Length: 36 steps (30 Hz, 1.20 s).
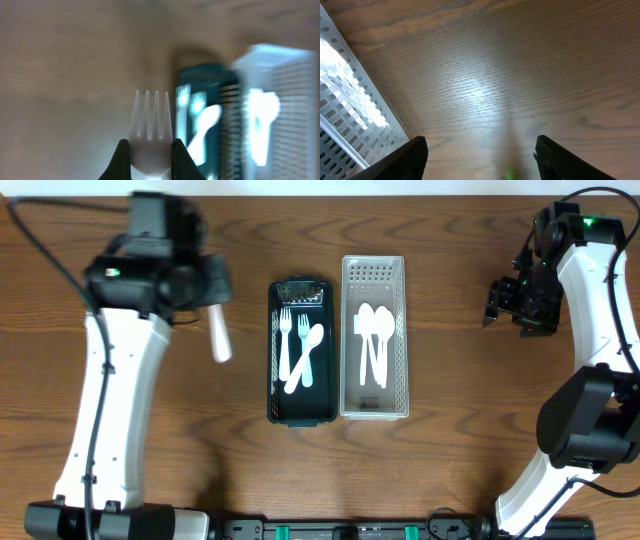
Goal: Pack container
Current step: 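Carry the white fork into the dark green basket and release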
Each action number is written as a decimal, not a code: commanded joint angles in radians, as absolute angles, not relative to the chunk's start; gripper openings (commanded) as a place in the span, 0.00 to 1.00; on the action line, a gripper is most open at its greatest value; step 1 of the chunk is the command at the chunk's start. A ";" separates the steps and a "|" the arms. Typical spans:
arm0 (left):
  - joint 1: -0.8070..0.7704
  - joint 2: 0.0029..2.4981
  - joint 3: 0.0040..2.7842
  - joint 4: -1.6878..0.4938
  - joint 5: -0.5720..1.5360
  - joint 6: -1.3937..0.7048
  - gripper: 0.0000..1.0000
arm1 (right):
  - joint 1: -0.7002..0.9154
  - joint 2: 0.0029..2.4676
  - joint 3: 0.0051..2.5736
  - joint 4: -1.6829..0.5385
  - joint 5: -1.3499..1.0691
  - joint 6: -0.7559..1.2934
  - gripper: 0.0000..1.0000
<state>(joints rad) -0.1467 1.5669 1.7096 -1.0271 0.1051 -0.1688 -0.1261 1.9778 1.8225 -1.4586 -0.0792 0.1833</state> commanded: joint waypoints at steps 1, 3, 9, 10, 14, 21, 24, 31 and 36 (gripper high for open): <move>-0.241 1.573 1.729 -0.991 0.105 -0.233 0.06 | -0.123 1.983 1.823 -1.459 -0.086 0.162 0.72; -0.287 1.601 1.729 -0.969 0.105 -0.250 0.06 | -0.123 1.983 1.823 -1.457 -0.086 0.159 0.73; -0.360 1.755 1.729 -0.964 0.105 -0.249 0.06 | -0.123 1.983 1.823 -1.450 -0.086 0.157 0.73; -0.371 1.787 1.728 -0.967 0.105 -0.249 0.06 | -0.123 1.983 1.823 -1.448 -0.086 0.155 0.73; -0.414 1.899 1.727 -0.974 0.105 -0.235 0.06 | -0.123 1.983 1.823 -1.446 -0.086 0.143 0.73; -0.445 2.060 1.724 -0.988 0.105 -0.231 0.06 | -0.123 1.983 1.823 -1.448 -0.086 0.132 0.73; -0.442 2.093 1.724 -1.000 0.105 -0.231 0.06 | -0.123 1.983 1.823 -1.450 -0.086 0.124 0.73; -0.439 2.049 1.727 -1.002 0.066 -0.167 0.72 | -0.123 1.983 1.823 -1.445 -0.086 0.114 0.73; -0.429 1.951 1.752 -1.043 -0.002 -0.131 0.78 | -0.123 1.983 1.823 -1.388 -0.086 0.115 0.72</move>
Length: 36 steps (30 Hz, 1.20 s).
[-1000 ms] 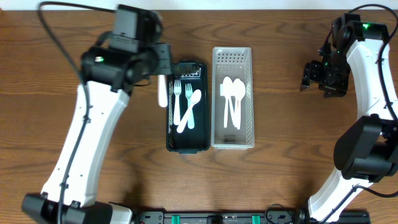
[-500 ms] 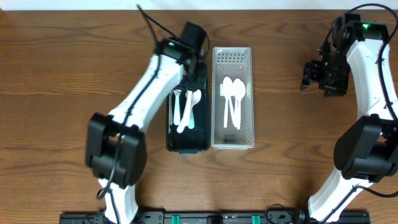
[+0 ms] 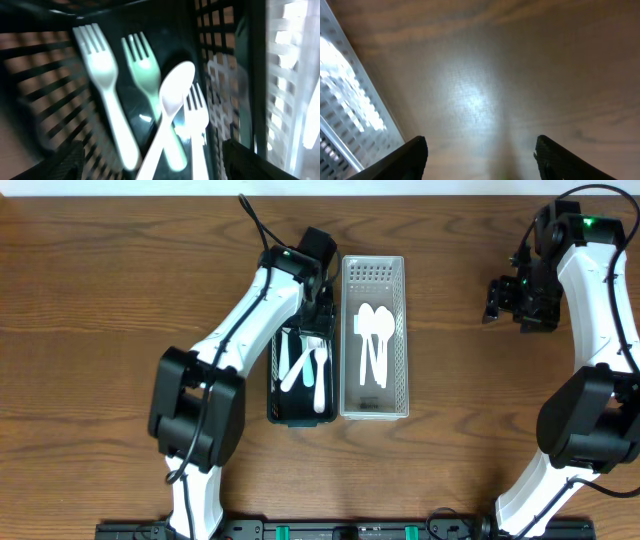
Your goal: Pack container
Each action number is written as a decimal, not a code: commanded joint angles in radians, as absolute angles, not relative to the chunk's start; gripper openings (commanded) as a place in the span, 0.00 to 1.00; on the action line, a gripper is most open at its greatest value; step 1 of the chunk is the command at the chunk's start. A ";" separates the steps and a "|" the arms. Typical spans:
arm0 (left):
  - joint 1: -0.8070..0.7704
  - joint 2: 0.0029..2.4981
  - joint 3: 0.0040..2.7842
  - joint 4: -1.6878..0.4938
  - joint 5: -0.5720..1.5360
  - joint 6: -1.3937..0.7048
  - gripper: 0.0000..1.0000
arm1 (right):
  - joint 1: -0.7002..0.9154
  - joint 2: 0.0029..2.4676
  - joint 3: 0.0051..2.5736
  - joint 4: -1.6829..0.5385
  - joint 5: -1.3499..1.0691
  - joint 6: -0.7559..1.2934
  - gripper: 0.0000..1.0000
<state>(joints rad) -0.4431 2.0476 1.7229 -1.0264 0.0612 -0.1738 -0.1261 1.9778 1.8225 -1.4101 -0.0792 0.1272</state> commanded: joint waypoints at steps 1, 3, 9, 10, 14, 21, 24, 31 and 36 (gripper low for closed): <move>-0.421 1.913 1.757 -1.051 -0.017 -0.131 0.79 | -0.119 1.983 1.823 -1.351 -0.086 0.115 0.72; -0.402 1.843 1.757 -1.056 -0.051 -0.131 0.81 | -0.108 1.982 1.823 -1.298 -0.086 0.108 0.72; -0.243 1.679 1.757 -1.068 -0.106 -0.135 0.98 | 0.004 1.958 1.834 -1.114 -0.076 0.102 0.76; -0.210 1.668 1.757 -1.067 -0.106 -0.135 0.98 | 0.026 1.952 1.837 -1.079 -0.075 0.102 0.78; -0.065 1.653 1.757 -1.040 -0.106 -0.131 0.98 | 0.109 1.913 1.857 -0.879 -0.071 0.092 0.99; 0.100 1.658 1.756 -1.088 -0.105 -0.131 0.98 | 0.129 1.856 1.857 -0.764 -0.031 0.028 0.99; 0.111 1.640 1.749 -1.126 -0.096 -0.131 0.98 | 0.107 1.829 1.857 -0.835 -0.030 0.060 0.99; 0.015 1.419 1.546 -1.043 -0.076 -0.078 0.98 | 0.061 1.637 1.664 -0.853 -0.021 0.135 0.99; -0.019 1.138 1.250 -0.945 -0.084 -0.102 0.98 | 0.068 1.354 1.267 -0.710 0.021 0.172 0.99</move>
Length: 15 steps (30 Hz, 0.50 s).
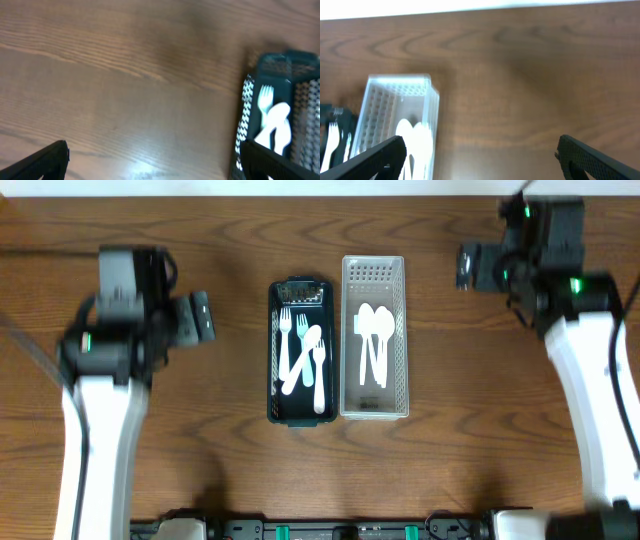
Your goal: Pack container
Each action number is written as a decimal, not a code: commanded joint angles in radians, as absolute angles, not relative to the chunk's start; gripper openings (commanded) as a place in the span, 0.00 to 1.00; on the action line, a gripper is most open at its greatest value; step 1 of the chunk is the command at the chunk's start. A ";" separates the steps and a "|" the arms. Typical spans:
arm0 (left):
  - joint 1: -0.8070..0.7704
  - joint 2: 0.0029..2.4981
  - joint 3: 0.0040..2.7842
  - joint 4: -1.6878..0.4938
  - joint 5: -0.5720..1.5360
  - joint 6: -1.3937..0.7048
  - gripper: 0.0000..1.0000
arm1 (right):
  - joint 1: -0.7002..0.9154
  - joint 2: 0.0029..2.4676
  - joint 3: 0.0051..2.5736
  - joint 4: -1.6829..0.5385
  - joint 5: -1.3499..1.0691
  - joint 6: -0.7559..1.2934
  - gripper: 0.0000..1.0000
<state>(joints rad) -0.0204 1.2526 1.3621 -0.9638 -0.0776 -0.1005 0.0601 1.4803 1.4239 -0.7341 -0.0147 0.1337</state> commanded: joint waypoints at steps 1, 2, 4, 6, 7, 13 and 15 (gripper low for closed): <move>-0.019 1.073 1.192 -0.918 -0.090 -0.103 0.98 | 0.078 1.287 1.188 -0.683 0.049 0.177 0.99; -0.019 1.006 1.142 -0.900 -0.107 -0.108 0.98 | 0.091 1.217 1.115 -0.663 0.084 0.183 0.99; -0.019 0.850 1.039 -0.861 -0.125 -0.113 0.98 | 0.126 1.055 0.969 -0.646 0.177 0.199 0.99; -0.019 0.734 0.965 -0.820 -0.125 -0.110 0.98 | 0.146 0.949 0.881 -0.649 0.214 0.213 0.99; -0.019 0.666 0.920 -0.809 -0.125 -0.099 0.98 | 0.154 0.885 0.831 -0.654 0.209 0.217 0.99; -0.019 0.437 0.744 -0.774 -0.124 -0.098 0.98 | 0.171 0.609 0.641 -0.692 0.213 0.269 0.99; -0.019 0.405 0.731 -0.804 -0.125 -0.098 0.98 | 0.171 0.563 0.605 -0.693 0.213 0.269 0.99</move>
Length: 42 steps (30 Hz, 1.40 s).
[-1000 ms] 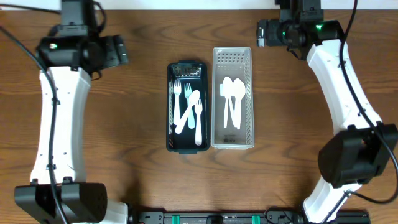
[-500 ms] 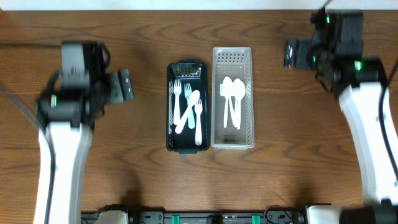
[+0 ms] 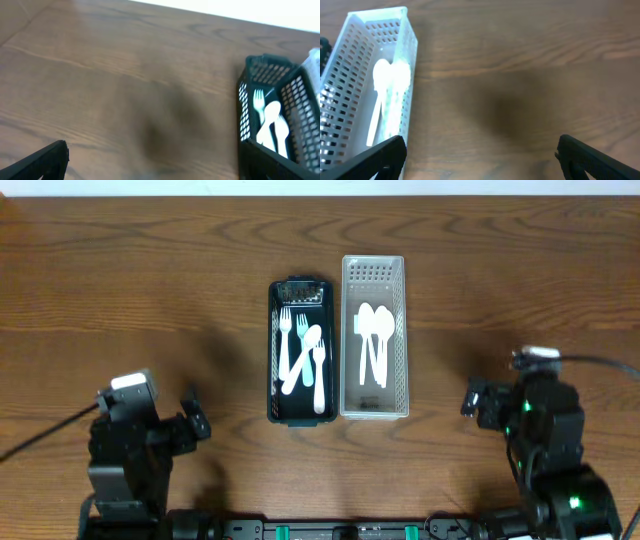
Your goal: Pack container
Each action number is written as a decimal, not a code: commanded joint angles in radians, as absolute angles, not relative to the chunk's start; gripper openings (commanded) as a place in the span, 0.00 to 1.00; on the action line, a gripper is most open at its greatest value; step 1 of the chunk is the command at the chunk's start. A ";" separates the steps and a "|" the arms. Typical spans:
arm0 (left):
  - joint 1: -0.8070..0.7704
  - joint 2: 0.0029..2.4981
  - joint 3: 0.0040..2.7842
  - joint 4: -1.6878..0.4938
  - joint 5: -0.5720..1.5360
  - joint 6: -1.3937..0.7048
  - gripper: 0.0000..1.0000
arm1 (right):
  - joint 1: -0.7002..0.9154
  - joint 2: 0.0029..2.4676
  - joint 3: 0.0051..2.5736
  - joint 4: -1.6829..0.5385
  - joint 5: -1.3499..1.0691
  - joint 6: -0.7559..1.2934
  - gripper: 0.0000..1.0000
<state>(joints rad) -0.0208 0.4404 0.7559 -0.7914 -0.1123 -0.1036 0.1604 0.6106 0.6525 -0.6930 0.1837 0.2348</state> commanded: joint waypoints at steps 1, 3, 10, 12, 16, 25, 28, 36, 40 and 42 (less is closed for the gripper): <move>-0.019 0.398 0.730 -0.825 -0.125 -0.098 0.98 | 0.171 0.546 0.590 -0.693 0.213 0.269 0.99; -0.021 0.393 0.730 -0.840 -0.125 -0.098 0.98 | 0.171 0.535 0.573 -0.704 0.213 0.269 0.99; -0.025 0.397 0.730 -0.841 -0.125 -0.098 0.98 | 0.171 0.537 0.572 -0.804 0.213 0.269 0.99; -0.025 0.397 0.730 -0.841 -0.125 -0.098 0.98 | 0.171 0.537 0.572 -0.825 0.213 0.269 0.99; -0.025 0.397 0.730 -0.841 -0.125 -0.098 0.98 | 0.171 0.537 0.572 -0.859 0.213 0.269 0.99; -0.025 0.397 0.730 -0.841 -0.125 -0.098 0.98 | 0.160 0.519 0.572 -0.872 0.213 0.269 0.99; -0.025 0.397 0.730 -0.841 -0.125 -0.098 0.98 | 0.155 0.444 0.572 -0.876 0.213 0.269 0.99; -0.025 0.397 0.730 -0.841 -0.125 -0.098 0.98 | 0.118 0.081 0.502 -0.833 0.194 0.252 0.99; -0.025 0.397 0.730 -0.841 -0.125 -0.098 0.98 | 0.118 0.015 0.300 -0.476 0.131 0.179 0.99; -0.025 0.397 0.730 -0.841 -0.125 -0.098 0.98 | 0.118 0.012 0.202 -0.278 0.115 0.144 0.99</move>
